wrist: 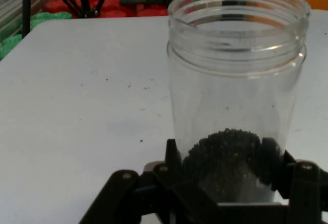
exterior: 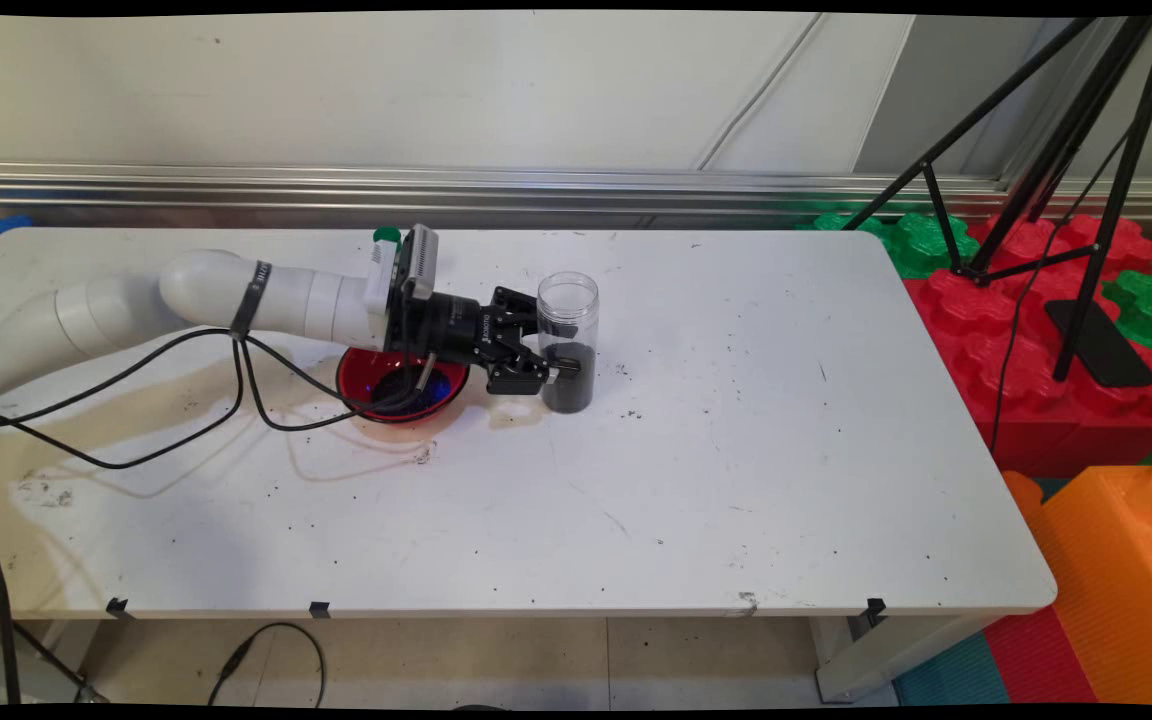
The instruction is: Pour the black seasoning powder in the red bowl
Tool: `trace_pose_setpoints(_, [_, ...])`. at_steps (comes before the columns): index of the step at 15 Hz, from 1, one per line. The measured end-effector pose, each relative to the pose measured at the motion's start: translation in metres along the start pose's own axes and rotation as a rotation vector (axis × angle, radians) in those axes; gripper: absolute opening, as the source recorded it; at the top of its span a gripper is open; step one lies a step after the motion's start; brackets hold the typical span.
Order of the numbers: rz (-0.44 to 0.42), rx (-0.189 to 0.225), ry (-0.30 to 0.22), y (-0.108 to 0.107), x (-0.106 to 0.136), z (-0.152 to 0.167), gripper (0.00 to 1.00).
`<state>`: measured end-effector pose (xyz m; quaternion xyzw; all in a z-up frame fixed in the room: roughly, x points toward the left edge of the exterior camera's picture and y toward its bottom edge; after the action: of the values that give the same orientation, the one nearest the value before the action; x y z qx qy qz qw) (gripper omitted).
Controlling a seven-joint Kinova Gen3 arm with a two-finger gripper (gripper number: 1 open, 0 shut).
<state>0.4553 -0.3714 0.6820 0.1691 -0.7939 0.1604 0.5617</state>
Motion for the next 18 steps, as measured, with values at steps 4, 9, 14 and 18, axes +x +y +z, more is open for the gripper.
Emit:
trace_pose_setpoints(4, [-0.005, 0.006, 0.007, -0.002, 0.002, -0.004, 0.0])
trace_pose_setpoints(9, [0.002, 0.016, 0.026, -0.006, 0.01, -0.012, 0.0])
trace_pose_setpoints(14, [0.019, 0.031, 0.049, -0.011, 0.021, -0.024, 0.0])
trace_pose_setpoints(18, [0.031, 0.043, 0.065, -0.015, 0.031, -0.036, 0.0])
